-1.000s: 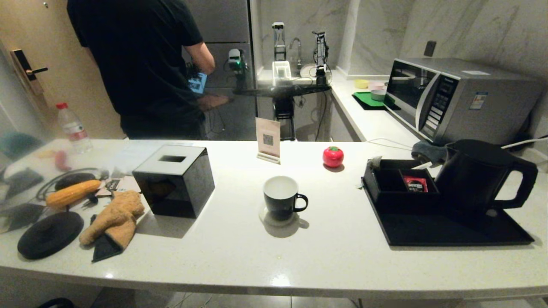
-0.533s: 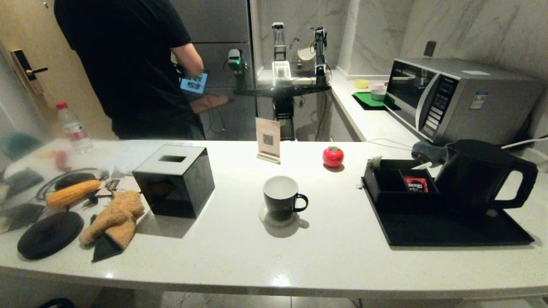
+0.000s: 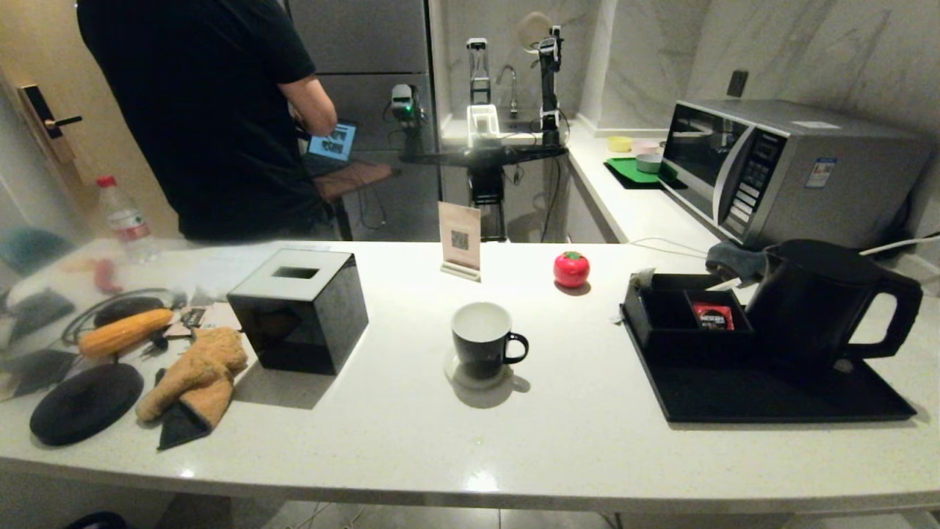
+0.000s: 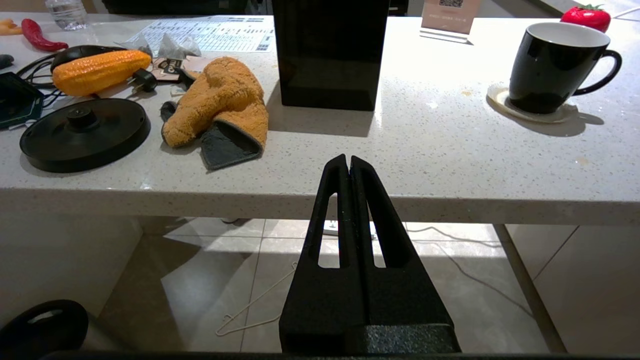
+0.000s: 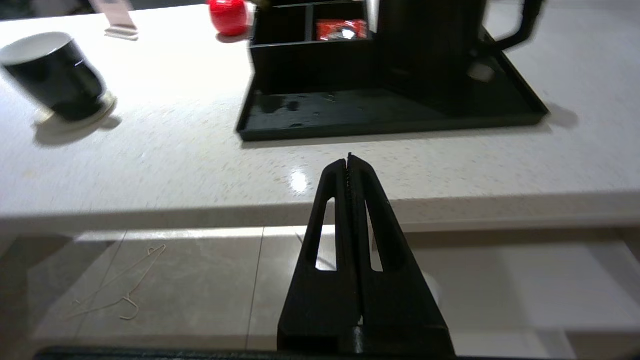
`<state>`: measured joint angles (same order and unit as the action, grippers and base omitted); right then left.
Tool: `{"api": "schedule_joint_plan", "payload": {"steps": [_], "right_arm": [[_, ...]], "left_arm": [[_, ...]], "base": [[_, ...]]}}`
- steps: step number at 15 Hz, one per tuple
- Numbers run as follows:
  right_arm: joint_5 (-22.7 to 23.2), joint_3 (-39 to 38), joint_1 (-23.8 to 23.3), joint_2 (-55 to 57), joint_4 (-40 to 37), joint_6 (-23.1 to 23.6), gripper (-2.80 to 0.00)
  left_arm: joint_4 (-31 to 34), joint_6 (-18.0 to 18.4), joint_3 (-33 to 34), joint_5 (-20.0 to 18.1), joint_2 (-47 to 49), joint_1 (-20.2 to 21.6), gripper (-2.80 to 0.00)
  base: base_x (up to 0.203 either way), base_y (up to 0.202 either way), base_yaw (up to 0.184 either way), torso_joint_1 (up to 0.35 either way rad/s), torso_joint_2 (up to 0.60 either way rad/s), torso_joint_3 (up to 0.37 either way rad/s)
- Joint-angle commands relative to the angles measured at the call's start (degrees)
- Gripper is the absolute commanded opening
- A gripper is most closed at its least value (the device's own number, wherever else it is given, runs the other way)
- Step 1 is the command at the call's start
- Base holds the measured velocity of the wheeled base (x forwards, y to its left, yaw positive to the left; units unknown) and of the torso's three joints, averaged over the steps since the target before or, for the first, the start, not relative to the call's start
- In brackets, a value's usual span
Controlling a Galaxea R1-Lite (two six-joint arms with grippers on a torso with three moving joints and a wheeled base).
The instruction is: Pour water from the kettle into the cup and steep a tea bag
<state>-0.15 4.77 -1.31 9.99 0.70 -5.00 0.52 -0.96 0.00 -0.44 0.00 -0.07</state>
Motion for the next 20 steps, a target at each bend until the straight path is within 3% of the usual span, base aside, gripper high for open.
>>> {"api": "schedule_joint_plan", "payload": {"steps": [1, 4, 8, 12, 20], "right_arm": [[0.0, 3.4, -2.5, 10.0, 0.6, -0.9, -2.8], [-0.1, 10.2, -8.1, 19.3, 1.0, -1.9, -2.8], [0.0, 18.0, -20.6, 31.6, 1.2, -1.2, -2.8], [0.0, 20.2, -30.5, 39.2, 4.7, 0.3, -2.8], [-0.1, 13.7, -32.4, 53.3, 17.1, 0.5, -2.8]], "left_arm": [[0.0, 0.0, 0.0, 0.0, 0.0, 0.0, -2.8], [0.0, 0.0, 0.0, 0.0, 0.0, 0.0, -2.8], [0.0, 0.0, 0.0, 0.0, 0.0, 0.0, -2.8], [0.0, 0.0, 0.0, 0.0, 0.0, 0.0, -2.8], [0.0, 0.0, 0.0, 0.0, 0.0, 0.0, -2.8]], "base": [[0.0, 0.0, 0.0, 0.0, 0.0, 0.0], [0.0, 0.0, 0.0, 0.0, 0.0, 0.0], [0.0, 0.0, 0.0, 0.0, 0.0, 0.0], [0.0, 0.0, 0.0, 0.0, 0.0, 0.0], [0.0, 0.0, 0.0, 0.0, 0.0, 0.0]]}}
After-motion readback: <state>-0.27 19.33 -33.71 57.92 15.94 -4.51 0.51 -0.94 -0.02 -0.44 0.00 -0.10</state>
